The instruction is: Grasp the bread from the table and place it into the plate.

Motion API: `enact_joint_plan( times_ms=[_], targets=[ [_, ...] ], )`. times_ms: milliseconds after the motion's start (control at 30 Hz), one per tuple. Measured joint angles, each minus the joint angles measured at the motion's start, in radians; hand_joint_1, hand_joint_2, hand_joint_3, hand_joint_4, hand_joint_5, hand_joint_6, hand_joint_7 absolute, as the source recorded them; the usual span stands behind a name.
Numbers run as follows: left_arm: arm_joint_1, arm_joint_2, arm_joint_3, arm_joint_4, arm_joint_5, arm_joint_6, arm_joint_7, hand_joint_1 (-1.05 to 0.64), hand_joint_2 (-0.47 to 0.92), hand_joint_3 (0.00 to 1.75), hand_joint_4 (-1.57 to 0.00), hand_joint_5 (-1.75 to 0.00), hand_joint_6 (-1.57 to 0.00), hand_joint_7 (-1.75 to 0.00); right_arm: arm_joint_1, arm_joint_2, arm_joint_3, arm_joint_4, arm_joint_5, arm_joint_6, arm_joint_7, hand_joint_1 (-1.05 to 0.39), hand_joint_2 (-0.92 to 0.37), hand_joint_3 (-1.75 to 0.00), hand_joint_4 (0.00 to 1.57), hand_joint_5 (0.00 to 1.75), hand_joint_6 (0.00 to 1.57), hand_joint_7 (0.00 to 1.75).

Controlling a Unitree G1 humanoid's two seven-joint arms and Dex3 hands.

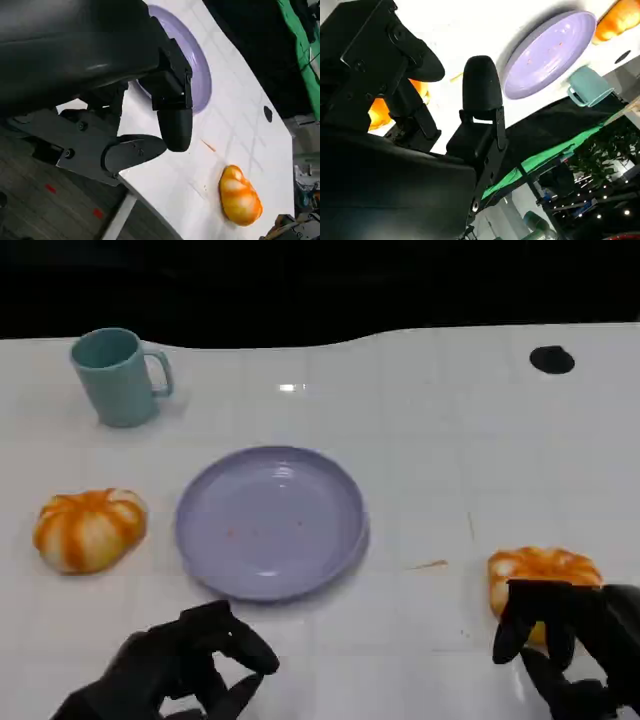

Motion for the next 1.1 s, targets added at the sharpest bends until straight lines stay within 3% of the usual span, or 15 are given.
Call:
enact_joint_plan(
  times_ms=[733, 967, 1100],
  targets=[
    [-0.003, 0.001, 0.000, 0.000, -0.003, 0.004, 0.000, -0.24, 0.82, 0.62, -0.65, -1.75, -0.63, -1.26, 0.000, 0.000, 0.003, -0.005, 0.000, 0.007, 0.003, 0.08, -0.18, -1.43, 0.93, 1.75, 0.90, 1.25],
    [-0.003, 0.001, 0.000, 0.000, -0.004, 0.007, 0.000, -0.24, 0.82, 0.61, -0.65, -1.75, -0.63, -1.26, -0.001, 0.000, 0.002, -0.007, 0.003, 0.008, 0.003, 0.08, -0.21, -1.33, 0.90, 1.72, 0.95, 1.01],
    [-0.003, 0.001, 0.000, -0.001, -0.004, 0.008, 0.000, -0.24, 0.82, 0.61, -0.65, -1.75, -0.63, -1.26, -0.005, 0.000, 0.001, -0.015, -0.002, 0.020, 0.003, 0.03, -0.19, -1.23, 0.90, 1.59, 0.99, 0.85]
  ],
)
